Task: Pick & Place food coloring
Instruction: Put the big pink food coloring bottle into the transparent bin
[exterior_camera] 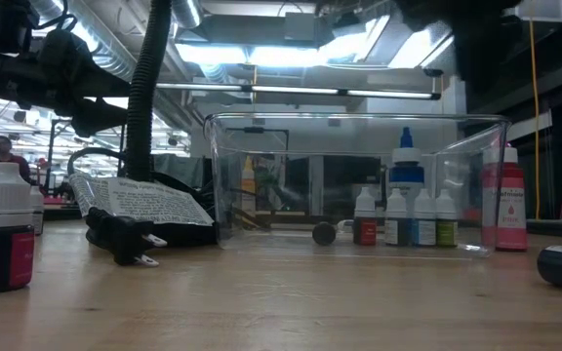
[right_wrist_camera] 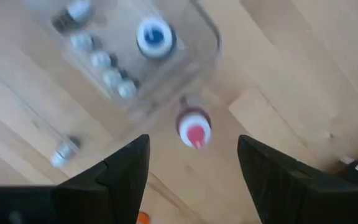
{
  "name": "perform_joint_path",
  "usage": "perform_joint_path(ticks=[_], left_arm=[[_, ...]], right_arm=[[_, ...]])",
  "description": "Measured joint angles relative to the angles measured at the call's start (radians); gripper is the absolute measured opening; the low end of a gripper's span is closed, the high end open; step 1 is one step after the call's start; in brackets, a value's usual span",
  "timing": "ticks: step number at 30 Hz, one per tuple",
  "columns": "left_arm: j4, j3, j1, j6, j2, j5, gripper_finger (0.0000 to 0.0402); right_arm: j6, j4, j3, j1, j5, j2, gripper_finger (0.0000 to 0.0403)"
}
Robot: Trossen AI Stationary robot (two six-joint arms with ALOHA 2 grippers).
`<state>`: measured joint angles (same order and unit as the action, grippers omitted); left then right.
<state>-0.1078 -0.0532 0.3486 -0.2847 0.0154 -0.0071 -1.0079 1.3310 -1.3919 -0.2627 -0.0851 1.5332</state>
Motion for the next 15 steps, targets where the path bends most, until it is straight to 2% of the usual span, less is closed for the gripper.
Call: perform_joint_path(ticks=[8, 15], left_arm=[[0.000, 0.000, 0.000, 0.000, 0.000, 0.000, 0.0322], [0.000, 0.000, 0.000, 0.000, 0.000, 0.000, 0.0322]], right_arm=[[0.158, -0.038, 0.188, -0.048, 0.034, -0.096, 0.0244], [0.356, -0.099, 0.259, -0.048, 0.056, -0.116, 0.0244]])
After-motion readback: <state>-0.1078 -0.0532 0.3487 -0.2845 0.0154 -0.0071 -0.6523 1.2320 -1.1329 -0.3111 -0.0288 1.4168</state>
